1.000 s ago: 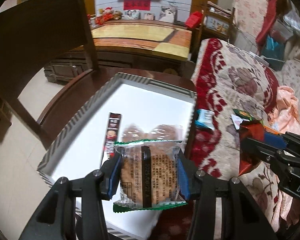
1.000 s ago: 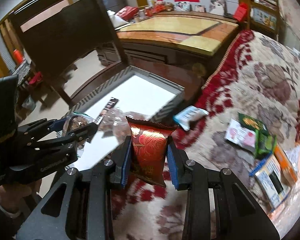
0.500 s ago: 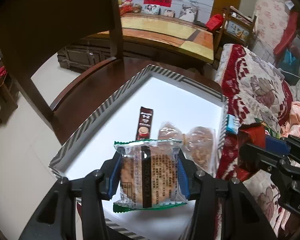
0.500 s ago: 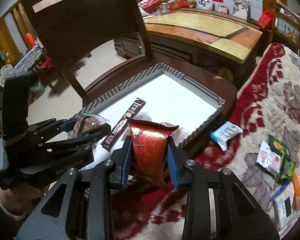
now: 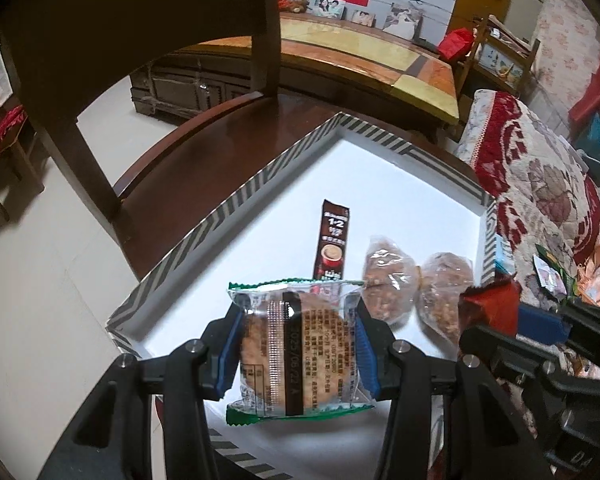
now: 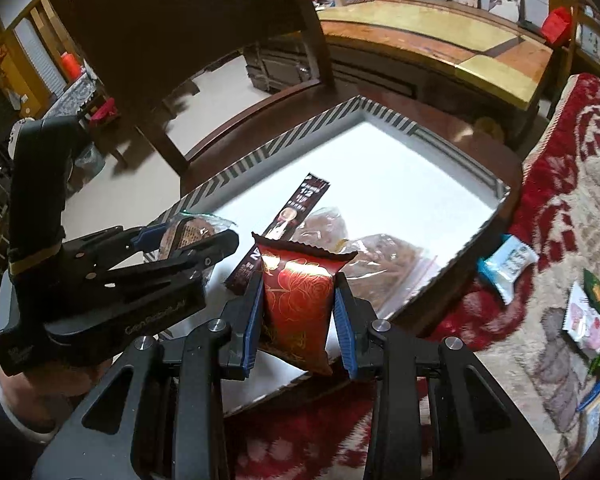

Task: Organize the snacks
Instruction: 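Carry both packets into the white tray and open both tools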

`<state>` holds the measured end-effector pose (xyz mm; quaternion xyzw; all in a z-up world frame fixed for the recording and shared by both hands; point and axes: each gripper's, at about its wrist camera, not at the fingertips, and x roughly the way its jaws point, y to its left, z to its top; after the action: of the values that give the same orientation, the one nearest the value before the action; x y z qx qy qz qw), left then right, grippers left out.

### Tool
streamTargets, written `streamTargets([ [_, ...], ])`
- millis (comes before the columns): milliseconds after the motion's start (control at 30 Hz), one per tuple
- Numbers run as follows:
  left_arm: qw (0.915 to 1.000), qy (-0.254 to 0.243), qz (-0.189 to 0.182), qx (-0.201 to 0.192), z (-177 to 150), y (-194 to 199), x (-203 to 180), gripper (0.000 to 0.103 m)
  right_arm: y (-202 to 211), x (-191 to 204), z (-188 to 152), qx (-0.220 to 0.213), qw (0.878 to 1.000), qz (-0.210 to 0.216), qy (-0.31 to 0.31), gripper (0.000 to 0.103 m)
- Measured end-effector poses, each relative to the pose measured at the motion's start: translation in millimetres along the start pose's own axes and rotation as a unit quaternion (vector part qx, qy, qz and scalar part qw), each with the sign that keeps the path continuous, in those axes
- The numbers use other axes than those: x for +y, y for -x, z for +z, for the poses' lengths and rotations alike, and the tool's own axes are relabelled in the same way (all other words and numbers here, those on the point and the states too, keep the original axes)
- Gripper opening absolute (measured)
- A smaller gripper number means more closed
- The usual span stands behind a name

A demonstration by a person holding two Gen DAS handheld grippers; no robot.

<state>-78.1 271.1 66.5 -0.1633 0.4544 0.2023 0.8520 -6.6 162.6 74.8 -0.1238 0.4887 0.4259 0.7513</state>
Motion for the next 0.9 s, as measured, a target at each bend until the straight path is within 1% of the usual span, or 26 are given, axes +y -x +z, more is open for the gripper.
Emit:
streamTargets([
  [333, 0.9996, 0.017, 0.007, 0.02, -2, -17, 12, 0.051, -27, 11, -7, 0.037, 0.999, 0.018, 0.012, 0.031],
  [567, 0.999, 0.028, 0.019, 0.031, -4, -24, 16, 0.052, -45, 13, -14, 0.056, 0.998, 0.026, 0.014, 0.032],
  [733, 0.9984, 0.033, 0.023, 0.041, -5, -29, 19, 0.052, -53, 10, -21, 0.063, 0.997, 0.037, 0.002, 0.035],
  [767, 0.9982, 0.033, 0.025, 0.042, -5, -29, 19, 0.053, -53, 10, -21, 0.063, 0.997, 0.038, 0.001, 0.036],
  [833, 0.9981, 0.036, 0.024, 0.043, -5, -29, 18, 0.054, -49, 9, -22, 0.06, 0.997, 0.039, -0.001, 0.041],
  [867, 0.9982, 0.038, 0.022, 0.041, -5, -28, 19, 0.058, -45, 9, -21, 0.056, 0.998, 0.039, 0.0, 0.042],
  [900, 0.9982, 0.039, 0.021, 0.04, -5, -27, 19, 0.065, -40, 9, -20, 0.051, 0.998, 0.041, -0.001, 0.042],
])
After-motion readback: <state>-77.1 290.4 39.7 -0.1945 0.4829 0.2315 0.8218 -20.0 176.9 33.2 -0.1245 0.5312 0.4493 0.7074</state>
